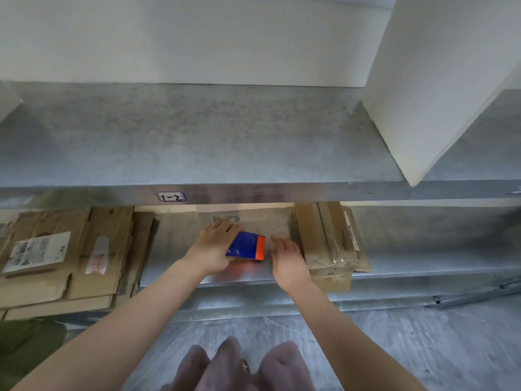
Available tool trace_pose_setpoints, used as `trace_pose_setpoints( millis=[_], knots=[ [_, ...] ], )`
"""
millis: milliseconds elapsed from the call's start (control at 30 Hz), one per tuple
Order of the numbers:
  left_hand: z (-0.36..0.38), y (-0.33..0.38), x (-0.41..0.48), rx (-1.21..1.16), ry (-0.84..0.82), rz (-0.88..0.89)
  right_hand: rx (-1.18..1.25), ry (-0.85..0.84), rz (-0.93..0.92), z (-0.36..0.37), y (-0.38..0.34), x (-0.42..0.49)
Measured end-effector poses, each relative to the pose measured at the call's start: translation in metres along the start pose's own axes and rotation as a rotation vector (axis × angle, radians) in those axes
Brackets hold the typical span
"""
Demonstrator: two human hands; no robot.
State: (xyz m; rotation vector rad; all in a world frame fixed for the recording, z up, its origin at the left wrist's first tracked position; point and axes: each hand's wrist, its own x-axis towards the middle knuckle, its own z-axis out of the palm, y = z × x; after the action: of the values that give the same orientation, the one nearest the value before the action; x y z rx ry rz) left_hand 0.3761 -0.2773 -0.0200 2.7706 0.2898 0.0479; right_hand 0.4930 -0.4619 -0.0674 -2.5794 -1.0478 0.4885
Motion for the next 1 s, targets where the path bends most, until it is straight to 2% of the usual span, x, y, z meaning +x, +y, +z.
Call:
trace_pose_setpoints(
  millis=[167,400,667,1000],
  knots=[
    [-0.02,-0.011,-0.006,0.013,0.017,-0.051,0.135,-0.004,0.036,0.001,-0.001,-0.001],
    [-0.048,-0.002,-0.015,-0.027,0.131,0.128,0.348,0.013,0.042,-0.012,-0.01,0.004],
    [-0.066,0.035,0.001,-0.044,0.195,0.215,0.642,0.127,0.045,-0.061,-0.002,-0.02],
    [-0.036,0.111,0.01,-0.093,0.241,0.22,0.791,0.22,0.145,-0.092,0.066,-0.066]
  ],
)
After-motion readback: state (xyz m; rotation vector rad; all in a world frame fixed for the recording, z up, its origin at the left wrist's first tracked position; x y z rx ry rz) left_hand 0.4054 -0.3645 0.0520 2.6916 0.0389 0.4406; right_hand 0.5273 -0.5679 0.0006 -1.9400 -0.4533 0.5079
